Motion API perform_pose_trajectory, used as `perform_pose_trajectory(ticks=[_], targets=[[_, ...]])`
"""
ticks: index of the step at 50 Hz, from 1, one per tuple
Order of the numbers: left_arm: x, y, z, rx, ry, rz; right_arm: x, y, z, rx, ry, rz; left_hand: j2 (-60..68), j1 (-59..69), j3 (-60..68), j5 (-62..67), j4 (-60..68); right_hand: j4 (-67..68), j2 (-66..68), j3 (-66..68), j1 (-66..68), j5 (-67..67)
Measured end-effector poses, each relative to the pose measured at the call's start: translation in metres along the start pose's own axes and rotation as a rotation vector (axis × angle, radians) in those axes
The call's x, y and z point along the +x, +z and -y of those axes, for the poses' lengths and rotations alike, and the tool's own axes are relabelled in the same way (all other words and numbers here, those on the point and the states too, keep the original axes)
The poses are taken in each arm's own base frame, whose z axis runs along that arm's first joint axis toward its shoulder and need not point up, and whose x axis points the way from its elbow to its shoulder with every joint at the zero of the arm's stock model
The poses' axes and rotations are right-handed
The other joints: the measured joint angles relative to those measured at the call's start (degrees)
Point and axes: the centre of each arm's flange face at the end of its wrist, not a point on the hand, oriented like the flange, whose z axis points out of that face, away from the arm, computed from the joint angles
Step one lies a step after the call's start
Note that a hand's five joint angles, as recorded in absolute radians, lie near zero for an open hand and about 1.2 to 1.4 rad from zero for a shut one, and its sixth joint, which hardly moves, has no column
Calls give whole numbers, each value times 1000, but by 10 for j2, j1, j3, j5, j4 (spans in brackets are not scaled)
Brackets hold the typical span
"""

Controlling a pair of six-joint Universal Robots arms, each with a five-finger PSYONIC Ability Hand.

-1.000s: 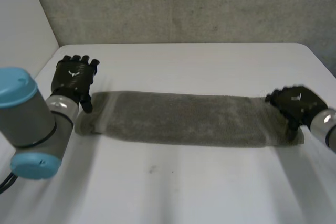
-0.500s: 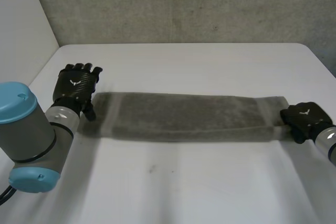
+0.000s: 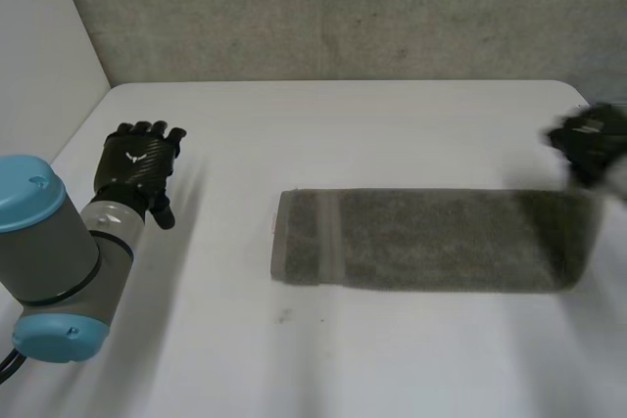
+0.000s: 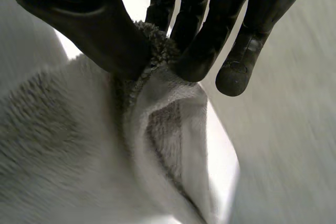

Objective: Fold the towel.

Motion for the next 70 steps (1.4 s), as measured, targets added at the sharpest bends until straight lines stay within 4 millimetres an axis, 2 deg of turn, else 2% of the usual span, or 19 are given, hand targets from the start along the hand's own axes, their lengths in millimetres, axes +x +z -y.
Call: perform_pose_trajectory(ticks=[2,3,7,8,10,13,14,19,22,31,35,40,42,48,51,55,58,62,70], targets=[[0,0,0,-2,0,1,-41,-4,46,97,1,70,0,0,0,0,0,0,0,1,0,0],[0,0,-1,-2,0,1,-51,-6,56,119,0,88,0,0,0,0,0,0,0,1,0,0],[0,-1,-2,-6,-1,1,-139,-35,116,265,-34,243,0,0,0,0,0,0,0,1,0,0],[0,-2,-2,-6,-1,0,-150,-39,120,279,-41,264,0,0,0,0,0,0,0,1,0,0],[0,-2,-2,-5,-1,1,-192,-55,133,330,-68,337,0,0,0,0,0,0,0,1,0,0],[0,-2,-3,-4,-1,2,-222,-66,137,360,-90,391,0,0,0,0,0,0,0,1,0,0],[0,-2,-3,-3,-1,2,-242,-73,137,373,-105,428,0,0,0,0,0,0,0,1,0,0],[1,-3,-4,-2,-1,2,-271,-81,131,379,-124,488,0,0,0,0,0,0,0,4,0,0],[1,-3,-5,1,0,2,-270,-83,132,383,-114,489,0,0,0,0,0,0,0,4,0,0],[2,-1,-5,12,0,4,-235,-83,149,440,-9,421,0,0,0,0,0,0,0,4,0,0],[2,-1,-5,11,0,4,-236,-84,151,461,13,440,0,0,0,0,0,0,0,4,0,0],[3,-2,-6,7,0,3,-253,-89,147,482,8,520,0,0,0,0,0,0,0,4,0,0],[3,-2,-7,5,1,2,-259,-91,145,486,1,545,0,0,0,0,0,-75,-74,-73,-76,-76],[3,-2,-8,2,1,-1,-263,-96,142,487,-24,567,0,0,0,0,0,-563,-562,-561,-566,-586],[4,-2,-8,2,1,-1,-249,-97,143,485,-18,539,0,0,0,0,0,-620,-607,-627,-618,-632],[4,-2,-8,5,1,0,-216,-93,138,453,26,468,0,0,0,0,0,-620,-607,-630,-626,-632],[4,-2,-8,7,1,0,-189,-87,126,398,94,413,0,0,0,0,0,-620,-607,-630,-627,-632],[4,-2,-8,8,2,0,-156,-78,95,268,243,352,0,0,0,0,0,-620,-607,-630,-627,-632],[5,-2,-8,7,3,-4,-136,-79,33,51,375,368,0,0,0,0,0,-558,-549,-558,-546,-552]])
